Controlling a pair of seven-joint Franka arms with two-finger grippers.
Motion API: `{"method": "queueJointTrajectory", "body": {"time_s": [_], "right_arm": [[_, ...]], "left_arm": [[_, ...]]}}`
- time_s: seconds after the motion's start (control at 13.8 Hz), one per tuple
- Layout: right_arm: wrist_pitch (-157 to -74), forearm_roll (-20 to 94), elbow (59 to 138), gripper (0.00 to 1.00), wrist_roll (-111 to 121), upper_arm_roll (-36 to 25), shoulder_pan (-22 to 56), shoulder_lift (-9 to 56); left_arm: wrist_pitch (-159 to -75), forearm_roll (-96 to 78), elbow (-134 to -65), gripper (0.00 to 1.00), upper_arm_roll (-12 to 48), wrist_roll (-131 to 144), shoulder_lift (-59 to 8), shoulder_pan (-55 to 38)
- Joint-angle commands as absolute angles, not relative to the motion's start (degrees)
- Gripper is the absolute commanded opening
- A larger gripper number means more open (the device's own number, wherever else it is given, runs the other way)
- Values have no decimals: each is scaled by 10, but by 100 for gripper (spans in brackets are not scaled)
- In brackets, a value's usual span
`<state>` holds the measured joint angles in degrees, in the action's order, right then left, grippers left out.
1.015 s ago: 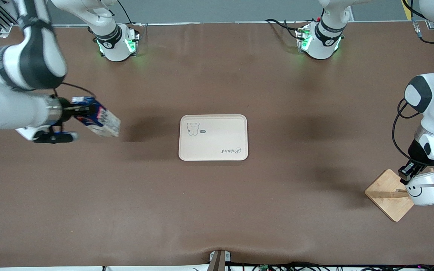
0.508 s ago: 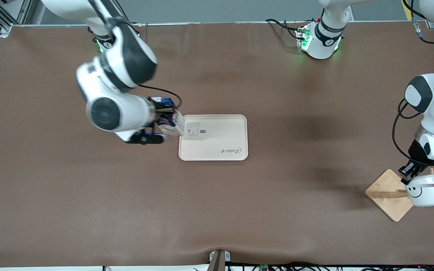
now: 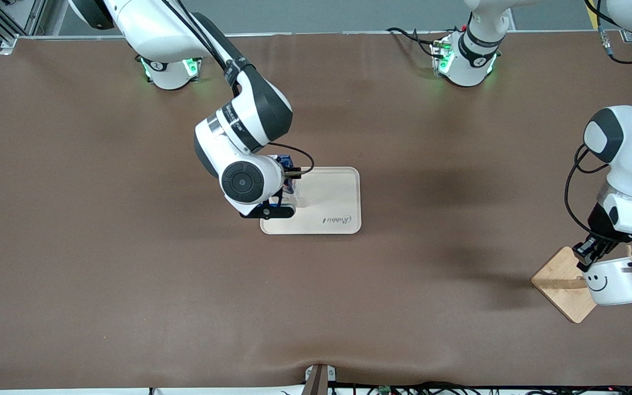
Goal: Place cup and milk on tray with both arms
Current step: 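Carry the carton onto the tray while the left gripper lifts the mug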
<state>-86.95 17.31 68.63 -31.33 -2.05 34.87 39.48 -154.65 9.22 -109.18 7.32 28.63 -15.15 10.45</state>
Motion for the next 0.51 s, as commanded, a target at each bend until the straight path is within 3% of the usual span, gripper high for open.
{"method": "queueJointTrajectory", "body": {"time_s": [0.0,0.36,0.44], "right_arm": [[-861,181,667,0,-318,-25,344,408],[-867,149,677,0,-297,-25,357,414],[-867,137,677,6,-294,-25,358,414]], "left_arm": [[-1492,96,-1081,0,93,282,-127,105],[-1403,96,-1071,0,128,288,-98,105],[-1377,95,-1060,0,137,288,-98,105]]}}
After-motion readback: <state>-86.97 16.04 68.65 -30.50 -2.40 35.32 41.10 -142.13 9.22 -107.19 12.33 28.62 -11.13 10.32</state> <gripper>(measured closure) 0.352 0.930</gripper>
